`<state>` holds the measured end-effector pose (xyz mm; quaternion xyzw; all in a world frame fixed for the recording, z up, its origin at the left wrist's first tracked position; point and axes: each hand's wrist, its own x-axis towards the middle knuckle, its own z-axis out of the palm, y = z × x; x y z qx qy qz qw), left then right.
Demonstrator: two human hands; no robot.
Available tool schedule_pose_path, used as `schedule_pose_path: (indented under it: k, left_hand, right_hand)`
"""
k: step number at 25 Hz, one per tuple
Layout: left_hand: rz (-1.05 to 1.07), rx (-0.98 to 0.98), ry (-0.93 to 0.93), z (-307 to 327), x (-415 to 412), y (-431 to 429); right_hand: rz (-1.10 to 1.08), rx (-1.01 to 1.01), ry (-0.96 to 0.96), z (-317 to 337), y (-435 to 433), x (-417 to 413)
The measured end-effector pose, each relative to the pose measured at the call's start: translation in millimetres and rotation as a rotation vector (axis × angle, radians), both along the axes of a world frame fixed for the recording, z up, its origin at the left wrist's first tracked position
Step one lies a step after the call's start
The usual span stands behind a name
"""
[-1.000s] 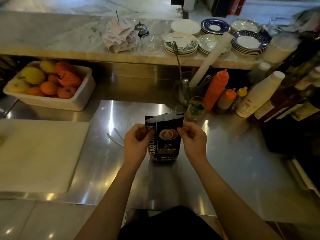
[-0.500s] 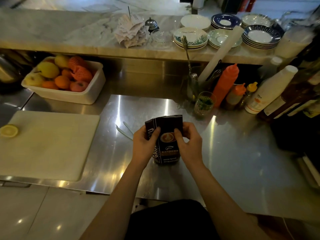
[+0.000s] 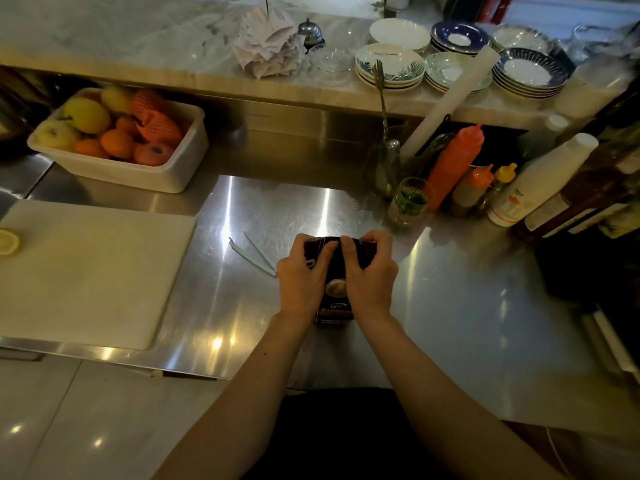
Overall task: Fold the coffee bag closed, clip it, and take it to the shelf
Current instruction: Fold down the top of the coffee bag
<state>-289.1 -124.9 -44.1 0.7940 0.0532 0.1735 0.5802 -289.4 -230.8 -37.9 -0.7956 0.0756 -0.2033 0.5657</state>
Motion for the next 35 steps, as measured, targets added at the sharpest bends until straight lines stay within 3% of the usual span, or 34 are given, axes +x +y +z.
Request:
schedule_pose_path:
  k: [6, 19, 35]
  left_hand:
    - [0.025, -0.02, -0.029, 1, 10, -11]
    - [-0.04, 0.292, 0.059, -9, 25, 2]
    - [-0.24, 0.207, -0.029, -2, 29, 27]
  right_hand:
    - [-0.015, -0.144, -0.057, -5, -3, 8]
    - [0.05, -0.342, -0.051, -8, -16, 23]
    - [0.155, -0.305, -0.025, -10, -31, 36]
